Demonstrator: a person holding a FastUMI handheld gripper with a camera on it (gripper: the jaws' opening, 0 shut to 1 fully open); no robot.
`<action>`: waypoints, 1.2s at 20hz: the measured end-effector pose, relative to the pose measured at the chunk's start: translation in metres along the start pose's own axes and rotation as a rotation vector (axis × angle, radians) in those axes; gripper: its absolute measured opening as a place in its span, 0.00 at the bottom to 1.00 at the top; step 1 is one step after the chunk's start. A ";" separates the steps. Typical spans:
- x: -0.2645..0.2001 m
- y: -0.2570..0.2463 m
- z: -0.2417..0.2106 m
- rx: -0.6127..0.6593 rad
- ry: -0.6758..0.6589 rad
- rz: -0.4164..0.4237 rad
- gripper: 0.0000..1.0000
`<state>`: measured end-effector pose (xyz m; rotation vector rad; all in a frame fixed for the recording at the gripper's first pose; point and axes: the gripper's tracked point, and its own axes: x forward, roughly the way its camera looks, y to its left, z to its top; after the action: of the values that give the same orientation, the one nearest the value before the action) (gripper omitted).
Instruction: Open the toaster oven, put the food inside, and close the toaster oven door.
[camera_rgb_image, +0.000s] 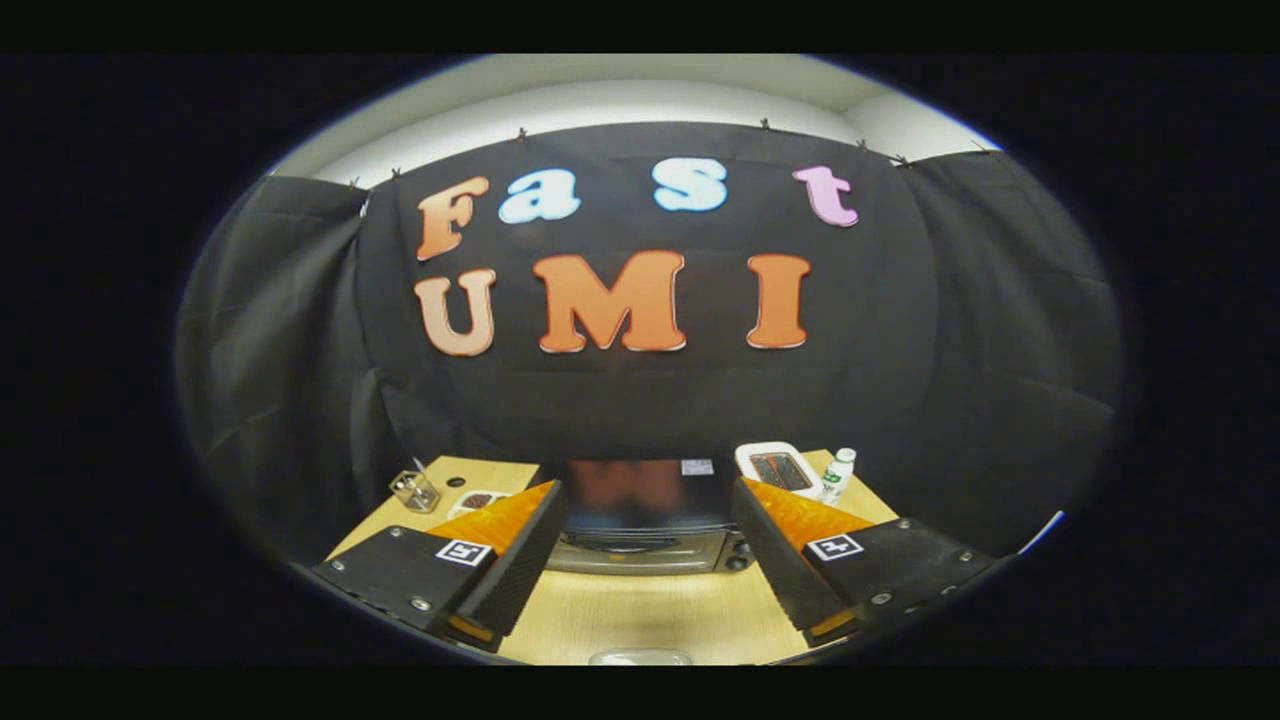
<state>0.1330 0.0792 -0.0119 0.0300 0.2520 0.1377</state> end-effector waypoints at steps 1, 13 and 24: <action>-0.013 -0.006 0.009 0.002 -0.017 -0.003 0.98; -0.120 -0.076 0.040 0.026 -0.131 -0.152 0.98; -0.130 -0.082 0.035 0.038 -0.139 -0.156 0.98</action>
<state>0.0281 -0.0209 0.0506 0.0570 0.1177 -0.0248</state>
